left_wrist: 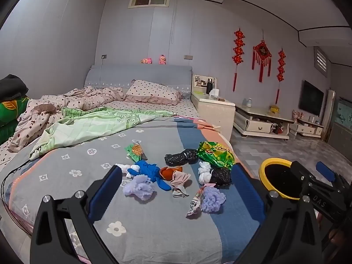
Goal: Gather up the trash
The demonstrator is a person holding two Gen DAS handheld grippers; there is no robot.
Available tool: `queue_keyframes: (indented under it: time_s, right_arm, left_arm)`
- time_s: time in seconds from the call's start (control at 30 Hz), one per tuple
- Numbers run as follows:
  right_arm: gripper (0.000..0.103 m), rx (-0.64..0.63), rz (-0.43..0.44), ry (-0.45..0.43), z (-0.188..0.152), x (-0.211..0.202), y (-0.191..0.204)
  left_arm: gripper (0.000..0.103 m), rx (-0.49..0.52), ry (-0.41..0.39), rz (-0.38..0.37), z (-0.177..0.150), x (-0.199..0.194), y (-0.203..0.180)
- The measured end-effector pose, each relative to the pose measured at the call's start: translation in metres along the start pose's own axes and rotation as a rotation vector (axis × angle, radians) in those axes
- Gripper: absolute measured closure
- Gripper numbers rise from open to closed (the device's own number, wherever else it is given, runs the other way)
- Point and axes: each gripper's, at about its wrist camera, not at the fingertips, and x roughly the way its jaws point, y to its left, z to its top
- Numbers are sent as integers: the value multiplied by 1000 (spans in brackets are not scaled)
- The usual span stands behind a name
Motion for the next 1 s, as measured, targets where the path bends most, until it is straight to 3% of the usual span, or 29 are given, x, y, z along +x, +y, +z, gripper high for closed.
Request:
queue_keyframes:
  time_s: [1.0]
  right_arm:
    - [8,4,10,20,-4,7,4]
  left_arm:
    - [7,-16,23,-6,-4,4,0]
